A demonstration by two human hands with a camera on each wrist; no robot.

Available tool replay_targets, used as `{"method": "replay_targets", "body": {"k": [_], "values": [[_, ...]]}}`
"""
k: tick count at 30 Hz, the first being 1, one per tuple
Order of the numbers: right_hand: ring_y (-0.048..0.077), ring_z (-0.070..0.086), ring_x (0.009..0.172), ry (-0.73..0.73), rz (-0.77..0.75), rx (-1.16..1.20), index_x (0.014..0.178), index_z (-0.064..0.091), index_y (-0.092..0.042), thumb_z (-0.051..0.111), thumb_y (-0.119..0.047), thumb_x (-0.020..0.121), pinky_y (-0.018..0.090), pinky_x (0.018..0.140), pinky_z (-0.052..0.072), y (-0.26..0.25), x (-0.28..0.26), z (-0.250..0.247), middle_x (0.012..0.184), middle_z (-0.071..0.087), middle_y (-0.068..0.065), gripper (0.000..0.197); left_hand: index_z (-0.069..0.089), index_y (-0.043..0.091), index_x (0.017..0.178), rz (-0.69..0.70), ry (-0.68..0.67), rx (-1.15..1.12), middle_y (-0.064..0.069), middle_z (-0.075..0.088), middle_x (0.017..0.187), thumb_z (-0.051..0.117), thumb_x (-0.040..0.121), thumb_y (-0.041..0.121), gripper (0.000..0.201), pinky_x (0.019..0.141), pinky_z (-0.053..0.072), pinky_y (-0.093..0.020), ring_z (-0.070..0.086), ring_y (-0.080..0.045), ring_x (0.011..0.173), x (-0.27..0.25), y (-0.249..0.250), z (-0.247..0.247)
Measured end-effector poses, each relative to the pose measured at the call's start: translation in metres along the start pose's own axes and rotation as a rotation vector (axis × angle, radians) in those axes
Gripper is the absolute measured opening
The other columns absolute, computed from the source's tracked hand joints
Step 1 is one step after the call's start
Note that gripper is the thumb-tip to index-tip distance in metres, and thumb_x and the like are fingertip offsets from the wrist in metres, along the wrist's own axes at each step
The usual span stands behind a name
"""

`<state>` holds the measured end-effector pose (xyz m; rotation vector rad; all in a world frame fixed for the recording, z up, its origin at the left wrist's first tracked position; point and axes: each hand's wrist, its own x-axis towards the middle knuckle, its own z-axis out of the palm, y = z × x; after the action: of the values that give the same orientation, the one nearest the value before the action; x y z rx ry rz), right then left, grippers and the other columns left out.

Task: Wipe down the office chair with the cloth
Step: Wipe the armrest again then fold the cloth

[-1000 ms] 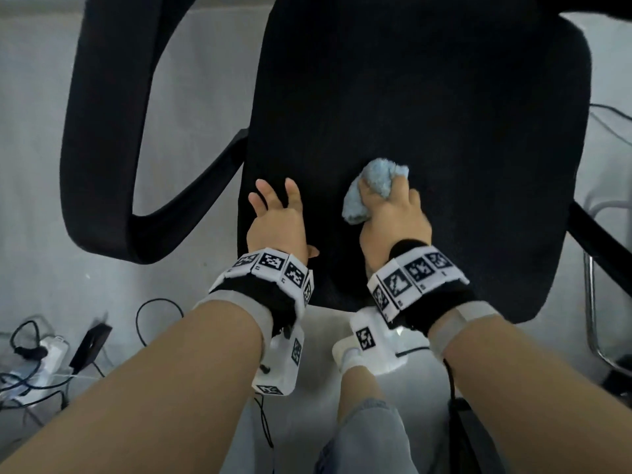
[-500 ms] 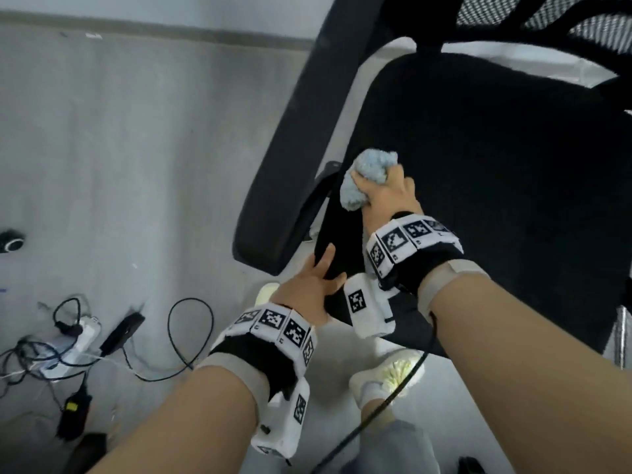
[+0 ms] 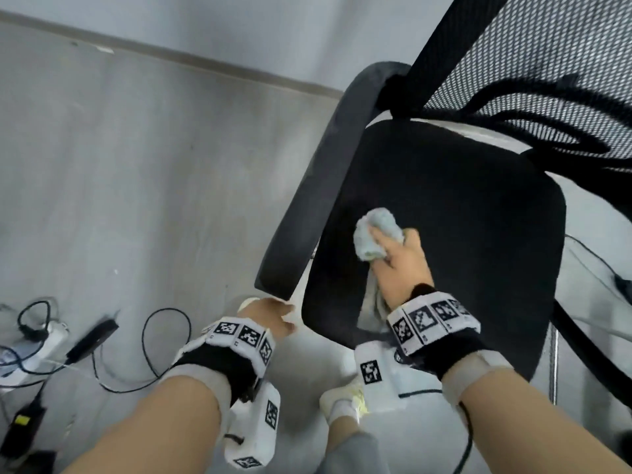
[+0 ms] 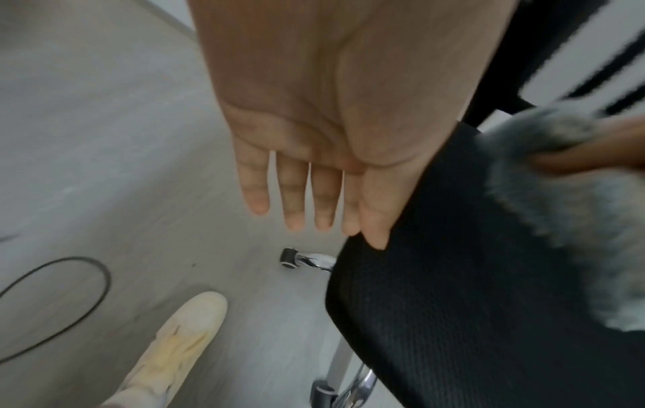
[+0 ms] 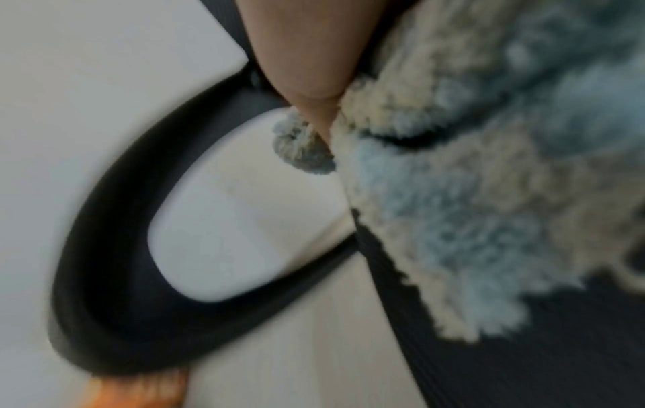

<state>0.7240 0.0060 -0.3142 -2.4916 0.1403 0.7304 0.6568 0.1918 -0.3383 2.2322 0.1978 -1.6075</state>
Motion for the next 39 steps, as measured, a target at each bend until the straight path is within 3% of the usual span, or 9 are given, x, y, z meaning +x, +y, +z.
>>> {"method": "replay_targets", "body": {"k": [4, 9, 15, 18, 19, 22, 27, 33, 39], "values": [[0.016, 0.043, 0.092, 0.260, -0.133, 0.066, 0.137, 0.041, -0.028, 0.044, -0.015, 0.093, 0.022, 0.083, 0.038, -0.070, 0.020, -0.070, 0.109, 0.029, 0.000, 0.046, 0.041, 0.011, 0.134, -0.156, 0.176, -0.460, -0.008, 0.049, 0.136, 0.063, 0.083, 0.019, 0.056, 0.099, 0.036, -0.030, 0.047, -0.026, 0.125, -0.021, -0.029, -0.019], [0.031, 0.051, 0.100, 0.310, -0.022, -0.132, 0.139, 0.036, -0.025, 0.040, -0.025, 0.095, 0.031, 0.085, 0.040, -0.144, 0.055, -0.095, 0.127, 0.040, 0.014, 0.044, 0.026, 0.032, 0.140, 0.167, 0.281, -0.907, 0.007, 0.039, 0.132, 0.076, 0.063, -0.007, 0.100, 0.101, 0.035, -0.034, 0.039, -0.015, 0.121, -0.043, -0.040, -0.044], [0.026, 0.048, 0.107, 0.342, 0.297, -0.150, 0.127, 0.038, -0.011, 0.038, -0.017, 0.097, 0.032, 0.090, 0.044, -0.170, 0.102, -0.080, 0.131, 0.035, 0.014, 0.030, 0.051, 0.033, 0.085, 0.369, 0.269, -0.792, 0.021, 0.056, 0.095, 0.079, 0.065, 0.007, 0.043, 0.087, 0.042, -0.018, 0.053, 0.000, 0.097, -0.051, -0.033, -0.057], [-0.001, 0.040, 0.073, 0.233, 0.213, -0.131, 0.131, 0.040, -0.010, 0.033, -0.017, 0.100, -0.001, 0.050, 0.037, -0.155, 0.120, -0.082, 0.126, 0.046, 0.005, 0.033, 0.052, 0.032, 0.076, 0.351, 0.291, -0.784, 0.019, 0.059, 0.085, 0.074, 0.072, 0.018, 0.026, 0.075, 0.041, -0.013, 0.060, -0.008, 0.093, -0.050, -0.043, -0.052], [-0.003, 0.032, 0.063, 0.169, 0.209, -0.065, 0.133, 0.039, -0.010, 0.033, -0.018, 0.100, 0.002, 0.038, 0.033, -0.152, 0.119, -0.086, 0.113, 0.052, -0.002, 0.034, 0.053, 0.034, 0.075, 0.355, 0.279, -0.769, 0.017, 0.060, 0.084, 0.074, 0.073, 0.021, 0.024, 0.075, 0.041, -0.014, 0.061, -0.006, 0.090, -0.051, -0.044, -0.054], [0.013, 0.046, 0.067, 0.196, 0.265, 0.132, 0.104, 0.051, -0.020, 0.040, -0.018, 0.095, 0.019, 0.062, 0.038, -0.151, 0.111, -0.092, 0.074, 0.043, -0.006, 0.015, 0.052, 0.039, 0.079, 0.351, 0.264, -0.690, 0.013, 0.063, 0.091, 0.074, 0.071, 0.035, 0.024, 0.079, 0.045, -0.023, 0.062, -0.008, 0.084, -0.048, -0.035, -0.063], [0.033, 0.056, 0.106, 0.256, 0.236, 0.020, 0.136, 0.042, -0.024, 0.038, -0.015, 0.091, 0.030, 0.080, 0.042, -0.149, 0.094, -0.078, 0.119, 0.060, 0.016, 0.047, 0.050, 0.032, 0.125, 0.421, 0.142, -0.607, 0.007, 0.059, 0.126, 0.065, 0.080, 0.029, 0.047, 0.102, 0.040, -0.043, 0.055, -0.015, 0.116, -0.039, -0.022, -0.069], [0.029, 0.054, 0.112, -0.022, 0.095, 0.022, 0.137, 0.038, -0.035, 0.044, -0.024, 0.091, 0.031, 0.090, 0.043, -0.132, 0.041, -0.075, 0.128, 0.056, 0.010, 0.048, 0.054, 0.036, 0.099, 0.405, -0.016, -0.704, -0.001, 0.063, 0.110, 0.070, 0.076, 0.022, 0.031, 0.104, 0.039, -0.044, 0.056, -0.027, 0.115, -0.041, -0.019, -0.058], [0.034, 0.054, 0.109, 0.205, 0.147, -0.173, 0.137, 0.037, -0.025, 0.040, -0.025, 0.091, 0.032, 0.080, 0.042, -0.141, 0.078, -0.077, 0.124, 0.055, 0.018, 0.046, 0.059, 0.026, 0.104, 0.405, -0.015, -0.823, 0.000, 0.065, 0.102, 0.064, 0.082, 0.013, 0.026, 0.104, 0.041, -0.040, 0.061, -0.018, 0.098, -0.041, -0.018, -0.052]]}}
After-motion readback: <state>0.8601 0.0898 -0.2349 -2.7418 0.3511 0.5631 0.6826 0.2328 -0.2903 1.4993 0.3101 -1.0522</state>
